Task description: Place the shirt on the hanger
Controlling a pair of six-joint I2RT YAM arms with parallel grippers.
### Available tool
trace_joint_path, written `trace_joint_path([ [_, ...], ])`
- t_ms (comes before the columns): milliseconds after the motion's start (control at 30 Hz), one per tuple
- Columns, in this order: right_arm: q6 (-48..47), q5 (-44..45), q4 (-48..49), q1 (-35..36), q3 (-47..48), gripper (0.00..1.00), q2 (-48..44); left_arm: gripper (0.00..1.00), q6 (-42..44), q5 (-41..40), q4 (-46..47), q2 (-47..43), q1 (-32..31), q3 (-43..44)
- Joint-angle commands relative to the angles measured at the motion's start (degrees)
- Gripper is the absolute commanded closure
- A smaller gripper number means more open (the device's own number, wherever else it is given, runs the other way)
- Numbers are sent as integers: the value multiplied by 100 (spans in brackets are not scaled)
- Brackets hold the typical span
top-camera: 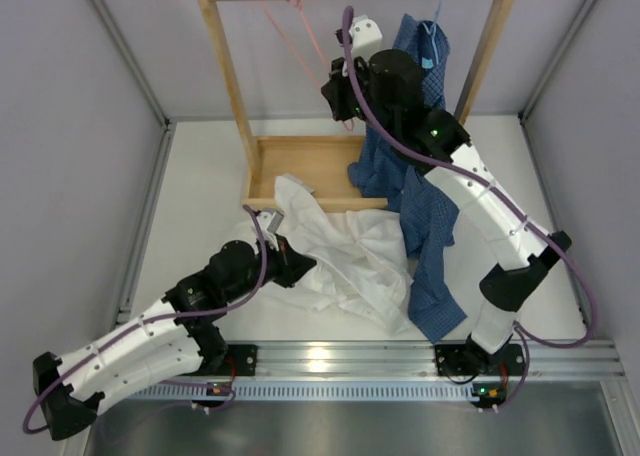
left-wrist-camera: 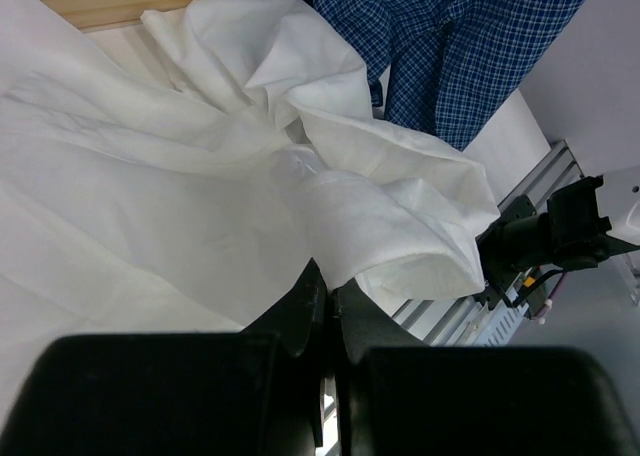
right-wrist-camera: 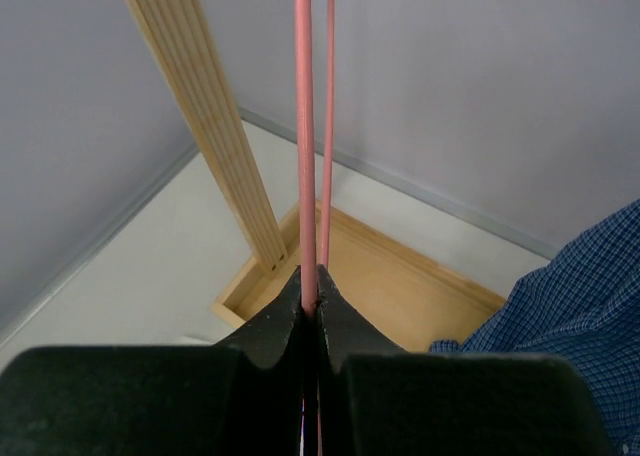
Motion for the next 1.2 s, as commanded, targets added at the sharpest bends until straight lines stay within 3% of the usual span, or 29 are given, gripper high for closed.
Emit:
trace_joint_path([
  [0,24,-31,563,-135,144,100,-310,100,-73,-214,80,-141,-17,15],
  [200,6,-207,-60,-145,-540,100,-1176,100,-336,-908,-526,34,-17,410],
  [400,225,-698,-78,-136,-4054,100,-4205,100,-293,-1779,-1432,1024,18,1392],
  [567,454,-1884,-1141,-136,-5600,100,-6264,100,-196,-1175,-1521,2352,623,2194],
  [700,629,-2615,-1588,-136,-6228,100,-7399,100,24,-718,-1363,3125,1177,2783],
  [867,1095,-2545,-2205,-127,-6658,100,-8131,100,217,-224,-1231,3778,1705,3451],
  [1167,1491,-2650,-2426,-145,-7318,100,-8520,100,7,145,-853,4077,1942,3566],
])
